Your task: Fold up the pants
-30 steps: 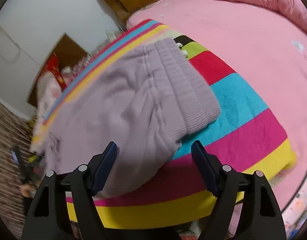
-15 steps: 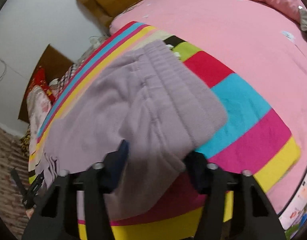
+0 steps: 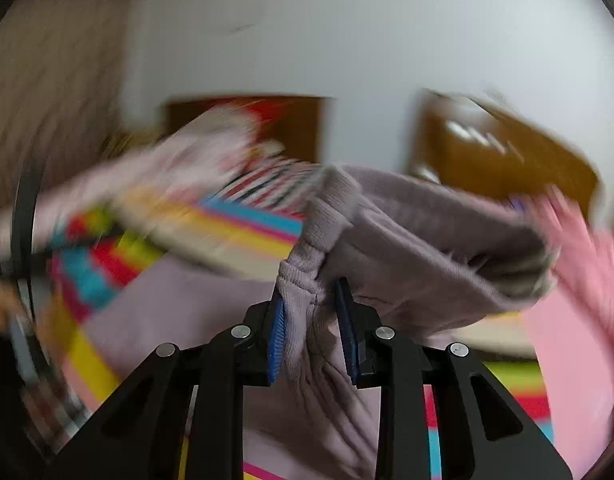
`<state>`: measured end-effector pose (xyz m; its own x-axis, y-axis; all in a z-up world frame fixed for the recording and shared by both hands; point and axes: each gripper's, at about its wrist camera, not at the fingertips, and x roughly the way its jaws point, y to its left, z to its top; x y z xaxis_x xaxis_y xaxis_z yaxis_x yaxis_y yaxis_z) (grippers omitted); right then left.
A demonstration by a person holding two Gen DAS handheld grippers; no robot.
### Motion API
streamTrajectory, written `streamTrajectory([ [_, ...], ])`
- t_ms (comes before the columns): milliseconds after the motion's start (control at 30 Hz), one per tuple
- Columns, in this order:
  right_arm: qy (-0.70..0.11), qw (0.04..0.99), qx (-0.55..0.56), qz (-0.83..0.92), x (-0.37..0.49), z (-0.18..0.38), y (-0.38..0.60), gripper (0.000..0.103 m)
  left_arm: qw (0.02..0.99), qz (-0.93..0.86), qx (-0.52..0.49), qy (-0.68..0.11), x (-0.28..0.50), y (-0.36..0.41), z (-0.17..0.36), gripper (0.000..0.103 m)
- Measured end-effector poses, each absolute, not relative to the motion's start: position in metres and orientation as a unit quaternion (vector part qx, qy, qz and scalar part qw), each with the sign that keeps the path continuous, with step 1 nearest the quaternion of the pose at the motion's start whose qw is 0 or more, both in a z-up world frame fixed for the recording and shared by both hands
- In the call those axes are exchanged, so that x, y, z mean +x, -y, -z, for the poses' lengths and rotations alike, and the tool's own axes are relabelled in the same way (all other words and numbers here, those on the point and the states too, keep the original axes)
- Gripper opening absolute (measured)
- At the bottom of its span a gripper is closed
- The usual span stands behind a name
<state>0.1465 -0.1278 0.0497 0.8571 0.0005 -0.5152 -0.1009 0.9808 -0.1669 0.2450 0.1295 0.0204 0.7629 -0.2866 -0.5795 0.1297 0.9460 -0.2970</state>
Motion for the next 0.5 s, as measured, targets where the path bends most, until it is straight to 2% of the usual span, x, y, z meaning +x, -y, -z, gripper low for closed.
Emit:
streamTrajectory([
  [133, -0.316, 0.919, -0.216, -0.101, 0.174, 0.029, 0.018, 0.021, 0.925, 0.096, -0.122, -0.346, 0.225, -0.16, -0.012, 0.101],
  [200, -0.346, 0.893, -0.264, -0.114, 0.176, 0.075, -0.01, 0.023, 0.916, 0.106, -0.121, -0.367, 0.215, -0.167, -0.003, 0.101],
  [233, -0.341, 0.893, -0.274, -0.108, 0.173, 0.081, -0.012, 0.028, 0.911, 0.116, -0.12, -0.378, 0.211, -0.169, 0.001, 0.101],
  [300, -0.314, 0.893, -0.309, -0.095, 0.159, 0.087, -0.017, 0.031, 0.903, 0.138, -0.123, -0.388, 0.208, -0.167, 0.006, 0.101],
  [367, -0.311, 0.889, -0.318, -0.107, 0.15, 0.081, -0.013, 0.039, 0.894, 0.168, -0.136, -0.393, 0.207, -0.161, 0.009, 0.101],
  [433, -0.322, 0.896, -0.261, -0.159, 0.138, 0.06, 0.006, 0.045, 0.885, 0.197, -0.151, -0.395, 0.209, -0.154, 0.01, 0.101],
  [500, -0.321, 0.909, -0.172, -0.204, 0.131, 0.03, 0.033, 0.045, 0.875, 0.23, -0.167, -0.392, 0.212, -0.144, 0.01, 0.101],
])
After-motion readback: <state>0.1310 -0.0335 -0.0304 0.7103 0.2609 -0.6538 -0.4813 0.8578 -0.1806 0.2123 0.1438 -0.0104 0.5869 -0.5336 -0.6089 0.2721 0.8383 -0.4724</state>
